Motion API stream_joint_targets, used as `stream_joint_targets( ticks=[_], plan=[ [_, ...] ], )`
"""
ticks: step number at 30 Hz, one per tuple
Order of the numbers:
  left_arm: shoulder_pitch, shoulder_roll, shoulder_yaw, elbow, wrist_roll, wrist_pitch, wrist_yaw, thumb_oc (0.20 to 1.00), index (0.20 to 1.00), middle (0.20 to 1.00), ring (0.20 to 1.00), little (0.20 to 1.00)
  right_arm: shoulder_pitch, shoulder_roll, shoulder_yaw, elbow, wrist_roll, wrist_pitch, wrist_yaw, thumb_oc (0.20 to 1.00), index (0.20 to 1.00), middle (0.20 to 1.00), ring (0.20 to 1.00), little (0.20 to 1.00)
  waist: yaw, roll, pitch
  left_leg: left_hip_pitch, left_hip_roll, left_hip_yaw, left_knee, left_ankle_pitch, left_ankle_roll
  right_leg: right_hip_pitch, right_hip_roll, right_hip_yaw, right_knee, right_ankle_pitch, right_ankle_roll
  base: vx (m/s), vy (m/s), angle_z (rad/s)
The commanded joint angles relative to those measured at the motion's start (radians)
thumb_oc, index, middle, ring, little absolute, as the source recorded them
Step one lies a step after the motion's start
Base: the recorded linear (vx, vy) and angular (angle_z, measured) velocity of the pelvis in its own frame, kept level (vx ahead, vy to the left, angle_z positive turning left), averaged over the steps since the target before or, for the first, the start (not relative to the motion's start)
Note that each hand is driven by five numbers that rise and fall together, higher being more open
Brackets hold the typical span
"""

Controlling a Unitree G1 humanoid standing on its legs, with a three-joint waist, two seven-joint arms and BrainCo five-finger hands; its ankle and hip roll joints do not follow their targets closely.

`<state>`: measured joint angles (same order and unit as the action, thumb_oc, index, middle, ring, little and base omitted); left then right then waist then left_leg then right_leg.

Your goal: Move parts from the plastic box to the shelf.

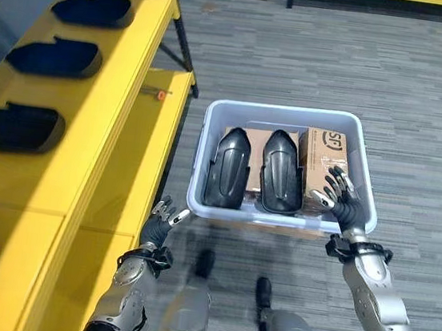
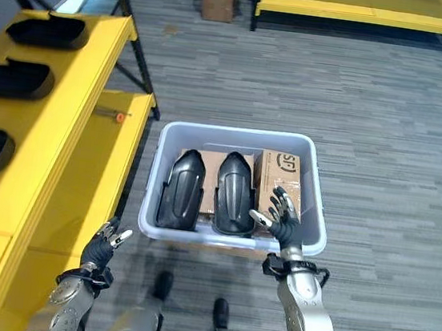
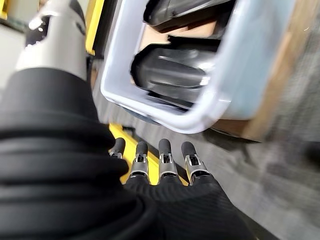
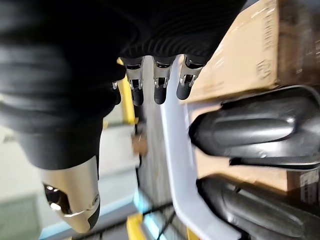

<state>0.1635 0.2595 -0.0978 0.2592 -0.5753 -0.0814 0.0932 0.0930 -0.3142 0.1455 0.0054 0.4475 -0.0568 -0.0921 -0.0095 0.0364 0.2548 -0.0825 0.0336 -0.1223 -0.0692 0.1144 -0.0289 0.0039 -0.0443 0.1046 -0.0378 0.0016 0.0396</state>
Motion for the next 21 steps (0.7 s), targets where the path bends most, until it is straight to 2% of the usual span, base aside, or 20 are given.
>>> stream_joint_targets(
  ticks=[1,6,10,14,21],
  plan=[
    [0.064,0.062,0.04,-0.075,0.013,-0.063,0.013,1.0,1.0,1.0,1.0,1.0,-0.016,0.008,0.007,-0.062,-0.01,-0.031,0.018,1.0,1.0,1.0,1.0,1.0,0.038,-0.059,-0.06,-0.07,0.015,0.019,0.145,-0.138,0.012,-0.001,-0.103,-0.031,0.008,-0.049,0.077,0.02,0.179,-0.75],
    [0.07,0.067,0.062,-0.065,0.002,-0.062,0.029,1.0,1.0,1.0,1.0,1.0,-0.035,0.01,0.013,-0.058,-0.003,-0.033,0.018,1.0,1.0,1.0,1.0,1.0,0.038,-0.075,-0.063,-0.076,0.009,0.047,0.153,-0.158,0.022,-0.01,-0.122,-0.028,-0.021,-0.027,0.091,0.01,0.056,-0.23],
    [0.039,0.076,0.036,-0.077,-0.003,-0.064,0.04,1.0,1.0,1.0,1.0,1.0,-0.112,-0.011,0.025,-0.062,-0.01,-0.043,-0.011,1.0,1.0,1.0,1.0,1.0,0.034,-0.081,-0.045,-0.105,0.019,0.058,0.117,-0.135,0.016,-0.059,-0.124,-0.035,-0.038,-0.002,0.094,-0.06,-0.018,-0.07],
    [-0.004,0.082,-0.004,-0.097,-0.022,-0.075,0.052,1.0,1.0,1.0,1.0,1.0,-0.235,-0.03,0.048,-0.041,-0.044,-0.057,-0.068,1.0,1.0,1.0,1.0,1.0,0.033,-0.074,-0.014,-0.148,0.025,0.055,0.095,-0.105,0.007,-0.118,-0.116,-0.046,-0.038,0.013,0.089,-0.1,-0.049,-0.02],
    [-0.082,0.082,-0.106,-0.12,-0.056,-0.093,0.071,1.0,1.0,1.0,1.0,1.0,-0.549,-0.043,0.113,0.142,-0.081,-0.056,-0.212,1.0,1.0,1.0,1.0,1.0,0.057,-0.039,0.064,-0.216,0.031,0.065,0.033,-0.044,-0.01,-0.233,-0.105,-0.051,-0.032,0.042,0.088,-0.09,-0.038,-0.04]
  ],
)
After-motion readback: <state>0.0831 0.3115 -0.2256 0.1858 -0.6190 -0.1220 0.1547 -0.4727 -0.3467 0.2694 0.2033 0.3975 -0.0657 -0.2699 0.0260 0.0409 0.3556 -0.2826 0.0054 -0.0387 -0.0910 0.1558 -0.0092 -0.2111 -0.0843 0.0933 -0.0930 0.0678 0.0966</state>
